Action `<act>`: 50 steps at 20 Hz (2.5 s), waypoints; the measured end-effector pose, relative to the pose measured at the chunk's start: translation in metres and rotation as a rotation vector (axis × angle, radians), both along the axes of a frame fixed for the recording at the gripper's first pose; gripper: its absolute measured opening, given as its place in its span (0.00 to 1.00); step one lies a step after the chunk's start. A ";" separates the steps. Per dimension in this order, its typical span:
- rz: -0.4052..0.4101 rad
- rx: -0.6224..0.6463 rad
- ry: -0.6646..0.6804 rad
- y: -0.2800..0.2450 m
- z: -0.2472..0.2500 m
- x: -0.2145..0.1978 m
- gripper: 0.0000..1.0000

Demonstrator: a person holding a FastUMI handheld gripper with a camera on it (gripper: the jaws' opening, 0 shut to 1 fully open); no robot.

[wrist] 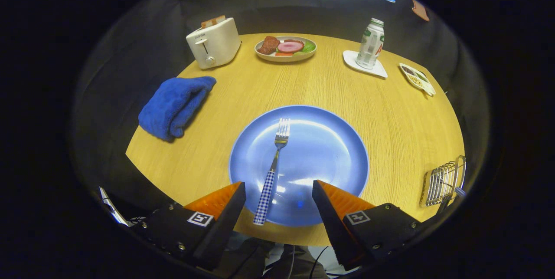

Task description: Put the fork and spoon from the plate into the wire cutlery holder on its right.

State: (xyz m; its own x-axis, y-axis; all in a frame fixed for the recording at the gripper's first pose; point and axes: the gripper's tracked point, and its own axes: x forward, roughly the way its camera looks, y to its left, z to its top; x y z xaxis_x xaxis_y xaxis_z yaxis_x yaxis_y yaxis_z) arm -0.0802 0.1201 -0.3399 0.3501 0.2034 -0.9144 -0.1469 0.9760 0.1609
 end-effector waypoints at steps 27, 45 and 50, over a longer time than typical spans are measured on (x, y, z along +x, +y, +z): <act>0.348 -0.204 0.257 -0.078 0.037 -0.017 0.08; 0.258 -0.373 0.289 -0.242 0.137 -0.077 0.08; 0.264 -0.517 0.353 -0.316 0.168 -0.090 0.08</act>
State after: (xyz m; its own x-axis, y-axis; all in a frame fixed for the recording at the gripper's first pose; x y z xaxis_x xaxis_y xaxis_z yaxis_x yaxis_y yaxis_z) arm -0.1698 -0.1961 -0.1723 0.0115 -0.2532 -0.9673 -0.4148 0.8790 -0.2350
